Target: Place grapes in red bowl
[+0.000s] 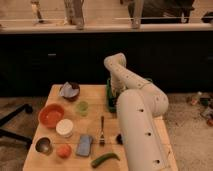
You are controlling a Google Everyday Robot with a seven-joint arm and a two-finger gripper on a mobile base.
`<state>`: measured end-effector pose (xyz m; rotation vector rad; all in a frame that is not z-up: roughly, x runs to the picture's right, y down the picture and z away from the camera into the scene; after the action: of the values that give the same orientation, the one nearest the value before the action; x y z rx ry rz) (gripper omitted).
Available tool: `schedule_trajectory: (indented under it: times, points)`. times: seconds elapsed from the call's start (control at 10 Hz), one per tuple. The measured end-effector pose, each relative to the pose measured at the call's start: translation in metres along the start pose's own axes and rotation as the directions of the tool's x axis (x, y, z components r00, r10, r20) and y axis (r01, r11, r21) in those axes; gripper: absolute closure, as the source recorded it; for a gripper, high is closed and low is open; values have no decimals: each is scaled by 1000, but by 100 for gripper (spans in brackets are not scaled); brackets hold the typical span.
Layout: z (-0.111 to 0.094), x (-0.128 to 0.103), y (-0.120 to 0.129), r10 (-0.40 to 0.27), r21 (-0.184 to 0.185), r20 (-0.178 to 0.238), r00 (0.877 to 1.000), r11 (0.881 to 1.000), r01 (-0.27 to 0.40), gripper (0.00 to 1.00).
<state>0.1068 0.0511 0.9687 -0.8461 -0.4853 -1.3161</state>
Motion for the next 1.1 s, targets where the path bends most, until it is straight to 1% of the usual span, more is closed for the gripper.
schedule_trajectory:
  times: [0.2, 0.3, 0.4, 0.5, 0.7, 0.8, 1.0, 1.1]
  points:
    - [8, -2, -3, -17, -23, 23, 1000, 1000, 17, 50]
    - [11, -3, -4, -26, -32, 33, 999, 999, 27, 53]
    - [13, -4, -5, -30, -37, 39, 999, 999, 32, 60]
    - [14, -5, -5, -34, -42, 39, 999, 999, 35, 70]
    - [5, -7, -5, -39, -42, 21, 999, 998, 40, 90]
    - [-6, -9, -5, -39, -34, -5, 999, 999, 39, 99]
    - [-18, -12, -4, -43, -25, -33, 999, 999, 42, 100]
    - [-28, -14, -2, -44, -14, -55, 998, 999, 44, 100]
